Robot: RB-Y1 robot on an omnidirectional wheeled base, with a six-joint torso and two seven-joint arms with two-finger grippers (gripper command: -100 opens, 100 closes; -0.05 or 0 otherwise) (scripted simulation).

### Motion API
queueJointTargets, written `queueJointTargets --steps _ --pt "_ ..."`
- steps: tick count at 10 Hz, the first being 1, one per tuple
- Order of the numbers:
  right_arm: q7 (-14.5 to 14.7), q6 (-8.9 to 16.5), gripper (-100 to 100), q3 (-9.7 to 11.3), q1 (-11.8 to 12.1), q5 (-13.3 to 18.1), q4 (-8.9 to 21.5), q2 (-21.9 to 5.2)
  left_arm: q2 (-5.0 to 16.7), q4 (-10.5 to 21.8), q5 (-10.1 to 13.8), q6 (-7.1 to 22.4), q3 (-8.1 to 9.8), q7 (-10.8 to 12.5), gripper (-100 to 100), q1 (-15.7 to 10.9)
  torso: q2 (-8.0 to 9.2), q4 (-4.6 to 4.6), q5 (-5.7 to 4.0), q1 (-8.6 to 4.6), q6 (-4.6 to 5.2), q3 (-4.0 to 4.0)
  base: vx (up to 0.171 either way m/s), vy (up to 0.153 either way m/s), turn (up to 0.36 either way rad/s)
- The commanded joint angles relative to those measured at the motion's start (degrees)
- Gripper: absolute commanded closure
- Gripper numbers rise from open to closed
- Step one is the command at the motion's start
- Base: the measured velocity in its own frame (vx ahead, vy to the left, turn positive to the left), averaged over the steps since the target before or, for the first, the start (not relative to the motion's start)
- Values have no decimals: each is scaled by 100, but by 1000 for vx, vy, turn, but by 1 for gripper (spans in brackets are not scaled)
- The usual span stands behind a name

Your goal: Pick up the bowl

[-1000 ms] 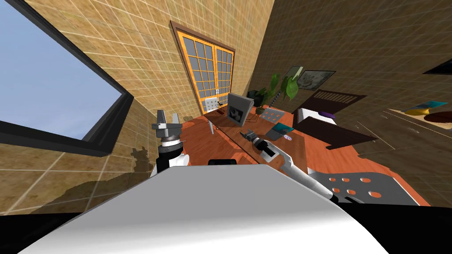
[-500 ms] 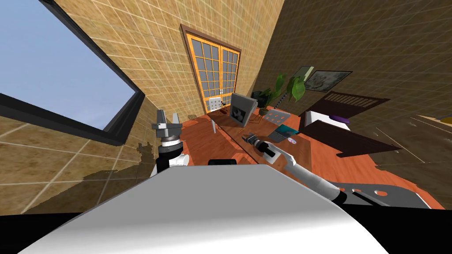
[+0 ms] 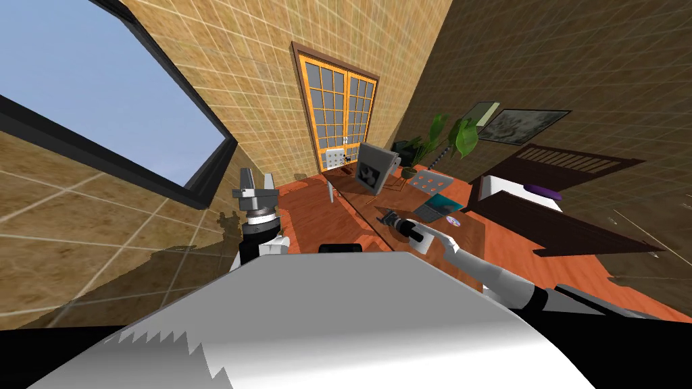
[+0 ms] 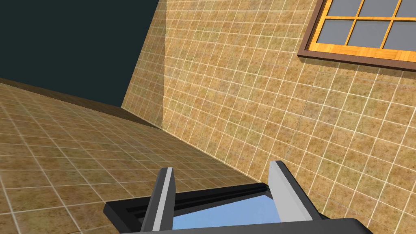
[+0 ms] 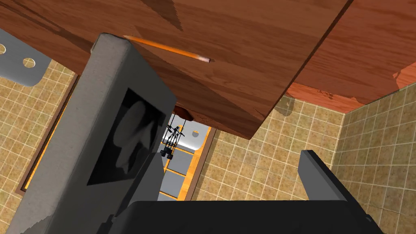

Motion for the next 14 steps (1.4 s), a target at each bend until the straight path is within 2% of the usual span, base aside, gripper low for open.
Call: queueJointTargets --steps 1,2,3,7,8,11,14 --pt "105 140 -100 166 -41 11 123 -80 0 0 0 0 0 0 0 0 0 0 0 0 0 0 -42 -45 82" --pt "226 334 -100 383 -98 7 228 -248 0 0 0 0 0 0 0 1 0 0 0 4 3 0 -42 -36 102" --pt "226 334 -100 383 -98 7 228 -248 0 0 0 0 0 0 0 0 1 0 0 6 2 0 -36 -26 50" --pt "608 1053 -100 1162 -278 -25 594 -794 0 0 0 0 0 0 0 0 8 2 -1 -4 2 4 -60 -58 138" --pt "608 1053 -100 1204 -278 -25 594 -794 0 0 0 0 0 0 0 0 10 3 -3 -10 4 6 -48 -54 15" --pt "797 1485 -100 1730 -348 -60 794 -1049 0 0 0 0 0 0 0 1 0 1 0 4 2 0 -47 -42 80" --pt "910 1780 -100 2128 -359 -97 924 -1167 0 0 0 0 1 0 0 1 0 1 -2 -3 4 1 -45 -59 62"
